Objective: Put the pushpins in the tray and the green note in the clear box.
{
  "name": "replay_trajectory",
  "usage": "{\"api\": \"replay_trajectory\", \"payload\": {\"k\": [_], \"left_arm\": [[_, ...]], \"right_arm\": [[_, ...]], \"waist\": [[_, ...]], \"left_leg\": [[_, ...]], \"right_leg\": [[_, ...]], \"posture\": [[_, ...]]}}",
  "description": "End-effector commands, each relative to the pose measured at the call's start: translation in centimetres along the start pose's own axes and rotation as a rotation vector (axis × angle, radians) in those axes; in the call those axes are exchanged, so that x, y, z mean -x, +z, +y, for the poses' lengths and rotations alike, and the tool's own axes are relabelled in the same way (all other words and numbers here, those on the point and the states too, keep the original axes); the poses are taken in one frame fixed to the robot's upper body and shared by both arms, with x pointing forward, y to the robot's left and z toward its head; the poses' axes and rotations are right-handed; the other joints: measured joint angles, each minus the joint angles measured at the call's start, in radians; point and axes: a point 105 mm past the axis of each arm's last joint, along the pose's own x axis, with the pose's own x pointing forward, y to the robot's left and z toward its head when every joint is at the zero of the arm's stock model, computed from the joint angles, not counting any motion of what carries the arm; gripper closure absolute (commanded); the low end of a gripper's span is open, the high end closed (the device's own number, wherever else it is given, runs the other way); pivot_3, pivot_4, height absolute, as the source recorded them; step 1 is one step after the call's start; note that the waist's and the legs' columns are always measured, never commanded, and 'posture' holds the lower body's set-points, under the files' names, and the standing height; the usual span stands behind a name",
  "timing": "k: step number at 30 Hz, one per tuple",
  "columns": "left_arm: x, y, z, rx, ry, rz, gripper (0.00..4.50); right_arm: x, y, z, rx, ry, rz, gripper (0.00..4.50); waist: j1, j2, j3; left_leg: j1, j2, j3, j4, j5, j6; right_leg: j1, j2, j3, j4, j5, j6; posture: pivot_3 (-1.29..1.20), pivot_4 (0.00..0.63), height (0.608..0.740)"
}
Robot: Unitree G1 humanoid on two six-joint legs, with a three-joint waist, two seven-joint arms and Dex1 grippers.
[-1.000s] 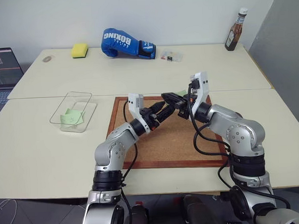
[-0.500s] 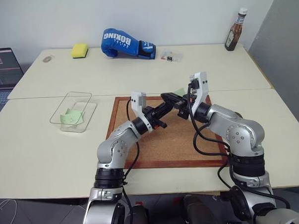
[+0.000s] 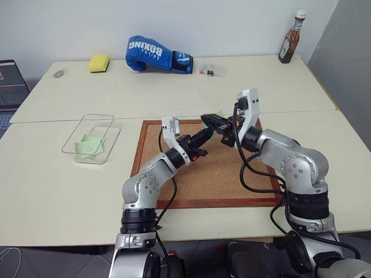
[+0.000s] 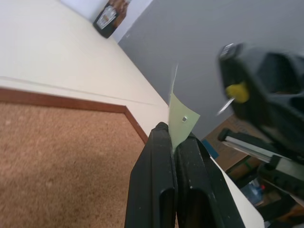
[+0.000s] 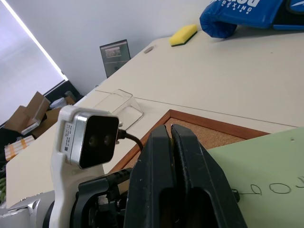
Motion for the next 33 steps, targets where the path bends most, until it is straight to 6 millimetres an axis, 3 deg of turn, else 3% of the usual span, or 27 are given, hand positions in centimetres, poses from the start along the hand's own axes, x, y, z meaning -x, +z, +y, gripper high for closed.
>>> {"api": "replay_trajectory", "payload": {"k": [1,6,9,16,22,26,33], "left_arm": [[0.1,0.8,-0.3,0.047,-0.013,-0.035,4.46],[0.1,0.9,-0.5,0.004,-0.016,-0.016,4.46],[0.3,0.5,-0.7,-0.133,-0.025,0.065,4.46],[1.0,-0.4,-2.1,-0.606,-0.151,0.291,4.46],[0.8,-1.4,-2.1,-0.926,-0.264,0.412,4.46],[0.3,-2.3,-2.3,-1.011,-0.328,0.445,4.46],[-0.1,-3.5,-2.7,-1.079,-0.397,0.471,4.46]], "right_arm": [[0.5,1.5,0.1,0.04,-0.007,-0.063,4.5],[1.4,2.2,-1.2,0.09,-0.073,-0.084,4.5],[2.9,2.5,-3.5,0.201,-0.197,-0.072,4.5],[10.4,2.4,-11.0,0.395,-0.617,0.026,4.5],[14.6,1.5,-14.1,0.285,-0.762,0.07,4.5],[15.2,1.0,-14.9,0.209,-0.775,0.075,4.5],[14.4,-0.6,-14.7,0.105,-0.736,0.099,4.5]], "waist": [[0.0,0.0,0.0],[-0.001,0.0,0.0],[0.0,0.0,0.0],[0.002,0.0,0.0],[0.002,0.0,0.0],[0.0,0.0,0.0],[0.0,0.0,0.0]], "left_leg": [[0.0,0.0,0.0,0.001,0.0,0.0],[0.0,0.0,0.0,0.005,0.0,0.0],[0.0,0.0,0.0,0.008,0.0,0.0],[0.0,-0.001,0.0,0.008,0.0,0.0],[0.0,-0.001,0.003,0.009,0.0,0.0],[0.001,-0.001,0.004,0.009,0.0,0.0],[0.0,-0.001,0.004,0.009,0.0,0.0]], "right_leg": [[0.0,0.0,0.0,0.001,0.0,0.0],[0.0,0.0,0.0,0.005,0.0,0.0],[0.001,0.001,0.0,0.006,0.0,0.0],[0.001,0.0,0.002,0.006,0.0,0.0],[0.001,0.001,0.004,0.006,0.0,0.0],[0.001,0.001,0.005,0.006,0.0,0.0],[0.001,0.001,0.005,0.006,0.0,0.0]], "posture": [[0.0,0.15,0.74],[0.0,0.15,0.74],[0.0,0.15,0.74],[0.0,0.15,0.74],[0.0,0.15,0.74],[0.0,0.15,0.74],[0.0,0.15,0.74]]}}
